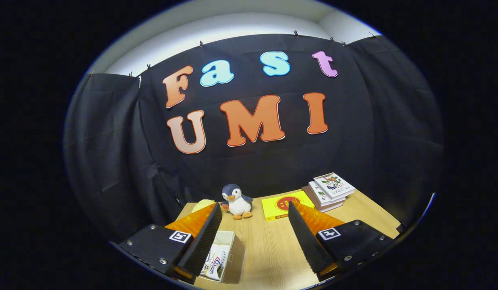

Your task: Open the storage box then place both shoes into the box .Put the left shoe in first, then the right shoe, with the right side of both shoes facing outward in a uniform manner.

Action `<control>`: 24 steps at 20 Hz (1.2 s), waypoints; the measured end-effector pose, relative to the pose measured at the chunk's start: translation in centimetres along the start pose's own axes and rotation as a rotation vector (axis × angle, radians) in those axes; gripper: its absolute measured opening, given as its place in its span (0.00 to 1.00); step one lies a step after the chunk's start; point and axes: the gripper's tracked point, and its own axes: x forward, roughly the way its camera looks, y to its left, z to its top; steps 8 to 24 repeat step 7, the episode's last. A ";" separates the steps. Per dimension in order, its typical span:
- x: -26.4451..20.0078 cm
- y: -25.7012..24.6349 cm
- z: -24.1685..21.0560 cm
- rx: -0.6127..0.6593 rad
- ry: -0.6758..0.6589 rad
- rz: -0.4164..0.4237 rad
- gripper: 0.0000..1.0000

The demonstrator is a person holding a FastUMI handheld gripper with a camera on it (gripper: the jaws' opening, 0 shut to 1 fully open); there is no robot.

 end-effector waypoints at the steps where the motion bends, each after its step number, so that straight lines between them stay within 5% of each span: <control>1: -0.2 -0.9 0.1 -0.014 -0.007 -0.001 0.98; 7: -1.2 -6.2 1.3 0.001 -0.046 -0.015 0.98; 24: -1.2 -6.2 1.3 0.001 -0.046 -0.015 0.98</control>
